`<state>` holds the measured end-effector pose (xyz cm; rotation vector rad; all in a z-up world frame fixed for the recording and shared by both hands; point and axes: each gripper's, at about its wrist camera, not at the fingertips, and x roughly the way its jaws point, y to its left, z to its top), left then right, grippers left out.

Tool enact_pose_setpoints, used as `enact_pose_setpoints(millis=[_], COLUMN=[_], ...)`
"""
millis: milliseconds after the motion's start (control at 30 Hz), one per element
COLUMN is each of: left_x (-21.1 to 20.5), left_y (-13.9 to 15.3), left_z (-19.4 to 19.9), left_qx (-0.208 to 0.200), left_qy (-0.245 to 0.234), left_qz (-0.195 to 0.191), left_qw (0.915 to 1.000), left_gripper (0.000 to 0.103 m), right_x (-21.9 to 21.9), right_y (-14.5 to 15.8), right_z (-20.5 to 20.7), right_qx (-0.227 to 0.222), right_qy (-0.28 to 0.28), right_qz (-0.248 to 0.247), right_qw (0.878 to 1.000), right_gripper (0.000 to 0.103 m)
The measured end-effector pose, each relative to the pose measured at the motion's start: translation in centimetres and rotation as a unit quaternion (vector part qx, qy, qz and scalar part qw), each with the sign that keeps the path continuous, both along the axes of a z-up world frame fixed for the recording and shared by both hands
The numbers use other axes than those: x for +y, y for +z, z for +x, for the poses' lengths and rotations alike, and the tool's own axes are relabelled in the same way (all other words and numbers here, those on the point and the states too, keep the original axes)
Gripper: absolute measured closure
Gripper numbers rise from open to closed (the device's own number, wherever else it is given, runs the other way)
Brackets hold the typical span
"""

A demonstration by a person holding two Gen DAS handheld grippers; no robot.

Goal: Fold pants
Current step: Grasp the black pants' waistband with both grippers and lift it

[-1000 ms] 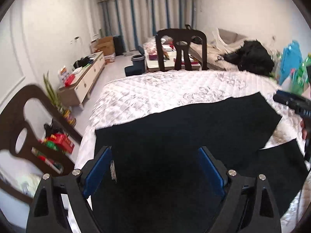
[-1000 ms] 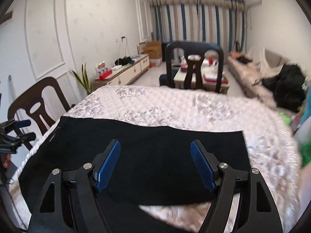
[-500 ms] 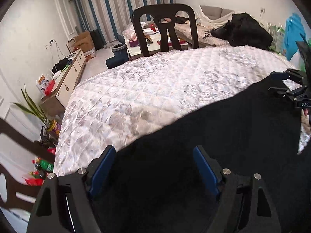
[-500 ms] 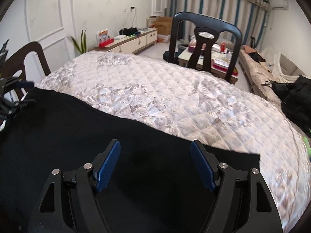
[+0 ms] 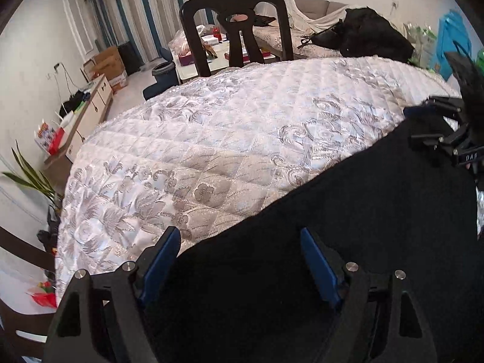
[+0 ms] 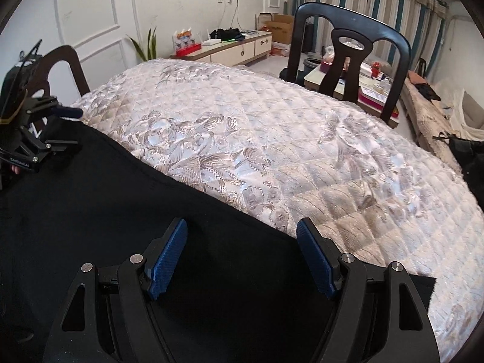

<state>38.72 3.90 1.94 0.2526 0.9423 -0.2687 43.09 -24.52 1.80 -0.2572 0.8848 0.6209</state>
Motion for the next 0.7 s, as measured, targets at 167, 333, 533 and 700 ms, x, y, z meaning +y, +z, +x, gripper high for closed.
enact_pose_setpoints(millis=[167, 333, 533, 700], left_x=[0.1, 0.1, 0.0, -0.5], left_y=[-0.3, -0.5, -0.6, -0.4], left_z=[1.1, 2.3, 1.8, 1.0], left_qx=[0.009, 0.017, 0.01, 0.009], left_qy=[-0.01, -0.032, -0.045, -0.081], left_qz=[-0.029, -0.047, -0.051, -0.059], left_qw=[0.9995, 0.9983, 0.9977, 0.9949], left_gripper=[0.019, 0.018, 0.02, 0.041], right_x=[0.4, 0.7, 0.6, 0.6], right_y=[0.0, 0.0, 0.0, 0.3], right_z=[0.4, 0.8, 0.4, -0.7], right_qx=[0.005, 0.011, 0.006, -0.007], right_qy=[0.014, 0.019, 0.022, 0.032], right_qz=[0.0, 0.002, 0.004, 0.003], right_qw=[1.0, 1.0, 1.0, 0.999], right_gripper=[0.028, 0.028, 0.034, 0.055])
